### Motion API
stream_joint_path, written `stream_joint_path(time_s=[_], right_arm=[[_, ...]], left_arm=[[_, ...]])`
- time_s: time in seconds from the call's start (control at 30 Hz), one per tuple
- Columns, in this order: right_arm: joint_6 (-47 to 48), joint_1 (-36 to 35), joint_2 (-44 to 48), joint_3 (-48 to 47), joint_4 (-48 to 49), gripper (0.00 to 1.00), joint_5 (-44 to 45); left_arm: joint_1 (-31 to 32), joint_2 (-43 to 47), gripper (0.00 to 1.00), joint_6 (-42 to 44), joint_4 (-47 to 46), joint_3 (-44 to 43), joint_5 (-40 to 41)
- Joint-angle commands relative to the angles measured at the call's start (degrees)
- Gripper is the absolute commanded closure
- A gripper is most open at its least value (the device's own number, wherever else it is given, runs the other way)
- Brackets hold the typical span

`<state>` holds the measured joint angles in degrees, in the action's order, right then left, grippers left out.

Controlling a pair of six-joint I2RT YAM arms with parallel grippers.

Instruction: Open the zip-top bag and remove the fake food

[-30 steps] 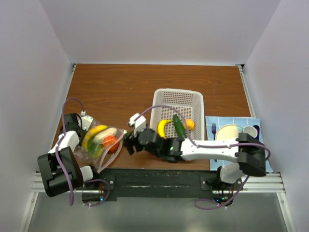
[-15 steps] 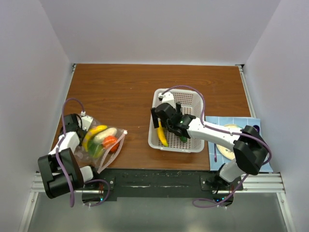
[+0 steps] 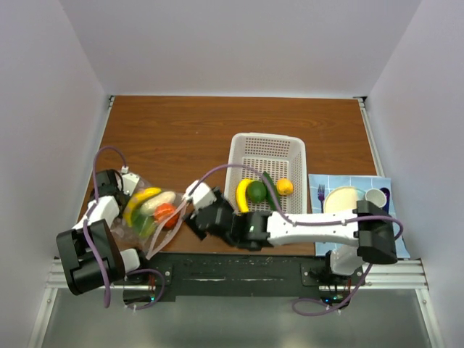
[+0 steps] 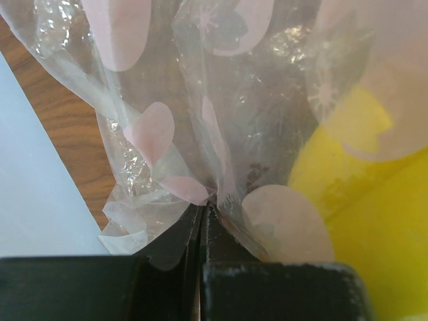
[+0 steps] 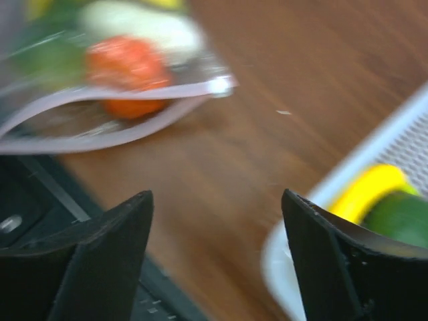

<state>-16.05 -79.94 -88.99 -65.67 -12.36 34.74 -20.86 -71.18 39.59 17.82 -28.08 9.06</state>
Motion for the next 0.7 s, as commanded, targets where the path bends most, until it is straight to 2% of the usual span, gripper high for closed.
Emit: stream_joint_path(time_s=[0.0, 0.07, 0.2, 0.43, 0.67], right_arm=[[2.17, -3.38, -4.69, 2.65, 11.99, 0.2, -2.12], [2.86, -3.38, -8.37, 3.09, 18.58, 0.16, -5.28], [4.27, -3.38, -15.84, -0.42, 23.95, 0.01, -7.14], [5.51, -0.31, -24.55, -8.5, 27.12, 0.01, -10.92], [4.54, 2.51, -27.64, -11.76, 28.36, 0.01, -14.0]], left_arm=[[0.12, -2.56, 0.98, -1.45, 1.42, 0.48, -2.29], [0.12, -2.39, 0.98, -1.36, 1.77, 0.48, -2.29], [0.21, -1.42, 0.98, -0.84, 3.18, 0.39, -2.64], [0.12, -0.19, 0.98, 0.22, 4.15, 0.3, -3.87], [0.12, -0.63, 0.97, 1.8, 3.88, 0.92, -4.4]])
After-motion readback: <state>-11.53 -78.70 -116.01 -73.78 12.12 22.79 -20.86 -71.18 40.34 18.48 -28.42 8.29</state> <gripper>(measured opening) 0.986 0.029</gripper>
